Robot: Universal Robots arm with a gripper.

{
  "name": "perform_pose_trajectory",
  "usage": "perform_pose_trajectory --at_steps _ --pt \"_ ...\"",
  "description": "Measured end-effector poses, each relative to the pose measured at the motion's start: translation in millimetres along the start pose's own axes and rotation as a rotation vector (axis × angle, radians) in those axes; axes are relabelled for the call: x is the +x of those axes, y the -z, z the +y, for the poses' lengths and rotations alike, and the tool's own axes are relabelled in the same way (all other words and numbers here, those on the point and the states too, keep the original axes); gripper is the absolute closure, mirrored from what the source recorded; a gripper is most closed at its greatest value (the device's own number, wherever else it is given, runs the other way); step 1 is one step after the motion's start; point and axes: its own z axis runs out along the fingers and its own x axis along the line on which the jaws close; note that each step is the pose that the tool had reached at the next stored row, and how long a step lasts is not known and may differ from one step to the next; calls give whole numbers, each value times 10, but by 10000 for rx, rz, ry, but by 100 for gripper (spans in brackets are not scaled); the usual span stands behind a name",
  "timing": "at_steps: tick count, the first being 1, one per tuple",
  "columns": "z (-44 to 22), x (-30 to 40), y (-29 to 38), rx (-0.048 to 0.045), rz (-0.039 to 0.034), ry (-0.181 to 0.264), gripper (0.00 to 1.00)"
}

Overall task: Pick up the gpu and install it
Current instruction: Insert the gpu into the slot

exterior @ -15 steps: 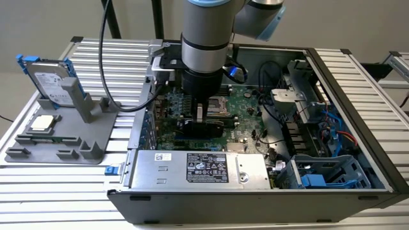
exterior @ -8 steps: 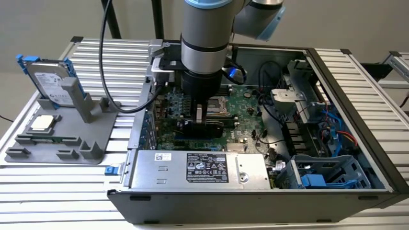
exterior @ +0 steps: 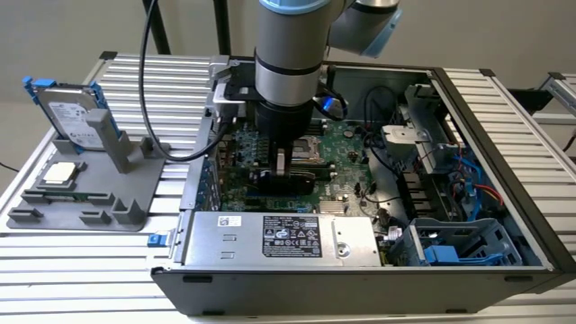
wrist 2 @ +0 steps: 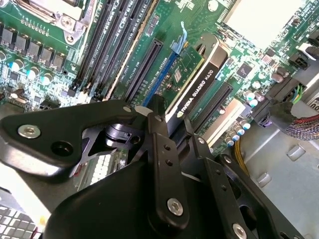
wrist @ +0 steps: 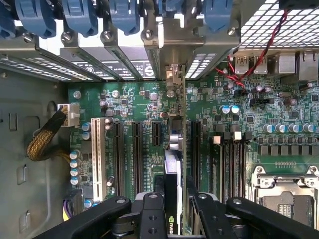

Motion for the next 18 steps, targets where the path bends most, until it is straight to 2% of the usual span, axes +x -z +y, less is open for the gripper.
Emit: perform_pose_trajectory --at_steps 13,18 --pt "8 12 2 -3 4 0 100" --pt "10 13 -16 -6 6 0 100"
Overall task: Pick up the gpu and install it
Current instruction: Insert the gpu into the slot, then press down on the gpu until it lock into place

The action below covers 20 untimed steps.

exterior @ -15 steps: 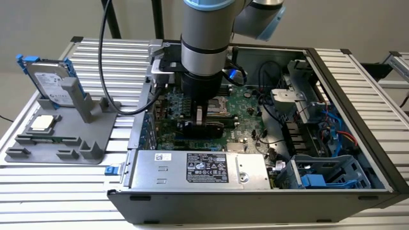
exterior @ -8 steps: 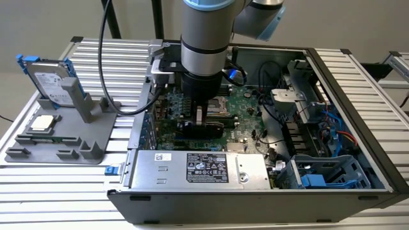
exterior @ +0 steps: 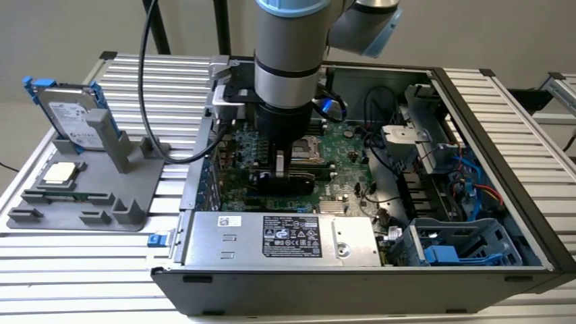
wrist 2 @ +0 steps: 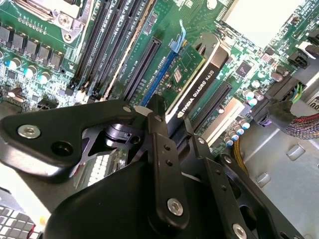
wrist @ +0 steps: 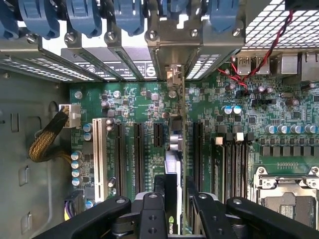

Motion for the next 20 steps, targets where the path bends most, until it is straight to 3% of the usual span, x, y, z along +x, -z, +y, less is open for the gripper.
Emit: perform_pose_trajectory --at_steps 6,15,16,20 --pt "0 -1 -92 0 1 -2 100" --pt "-3 -3 -98 11 -4 1 100" --pt "-3 -3 -99 10 -3 1 0" --pt "-2 -2 -93 3 15 -1 0"
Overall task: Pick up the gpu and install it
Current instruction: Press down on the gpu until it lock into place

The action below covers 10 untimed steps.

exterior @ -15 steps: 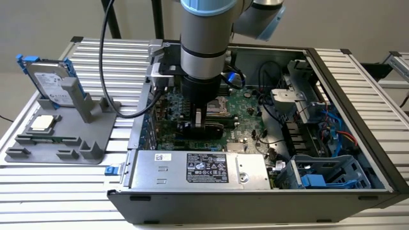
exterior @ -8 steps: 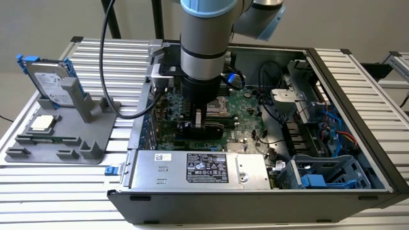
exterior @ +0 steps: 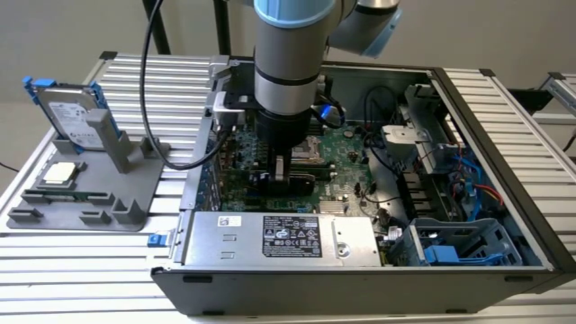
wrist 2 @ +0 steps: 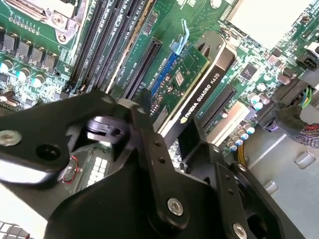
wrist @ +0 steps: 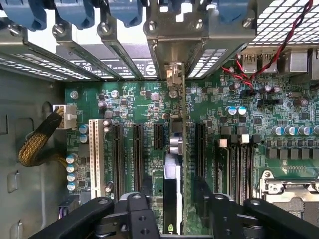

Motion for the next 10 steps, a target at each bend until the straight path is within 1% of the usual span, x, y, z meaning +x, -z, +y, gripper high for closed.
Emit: perform_pose_trajectory --at_steps 1,2,7,10 --pt "-2 2 12 -6 -1 1 0" --pt "-1 4 51 -9 -5 0 0" --pt "1 10 280 -8 -9 0 0" --pt "3 14 404 -8 -7 0 0"
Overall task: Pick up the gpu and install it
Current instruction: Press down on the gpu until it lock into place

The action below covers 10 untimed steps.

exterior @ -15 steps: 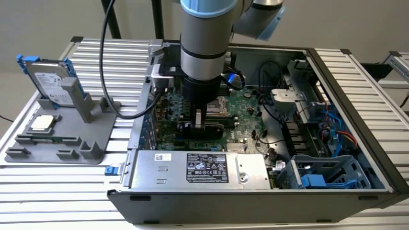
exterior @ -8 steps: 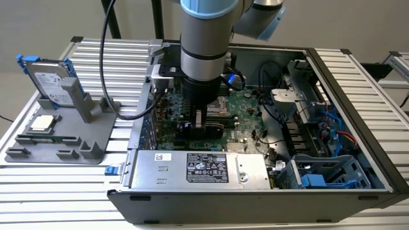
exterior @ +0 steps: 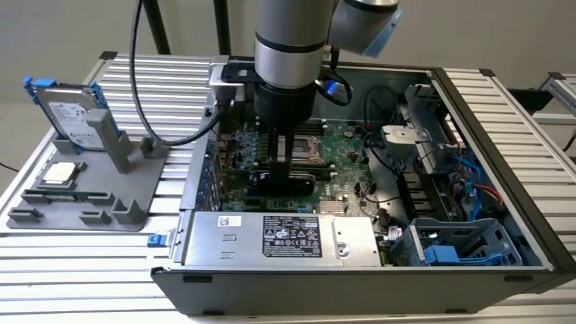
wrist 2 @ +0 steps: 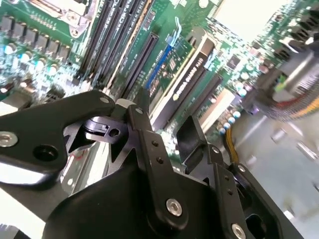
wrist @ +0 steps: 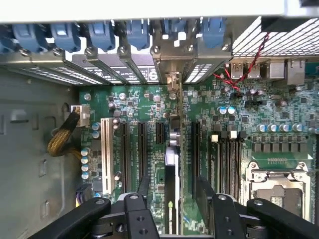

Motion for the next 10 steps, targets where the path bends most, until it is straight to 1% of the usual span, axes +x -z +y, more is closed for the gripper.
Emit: perform_pose_trajectory --at_steps 1,3,4,10 --pt "0 1 20 0 -1 1 0" --pt "0 1 31 1 -2 1 0" --pt "0 1 31 1 -3 1 100" --pt "0 1 32 0 1 0 100"
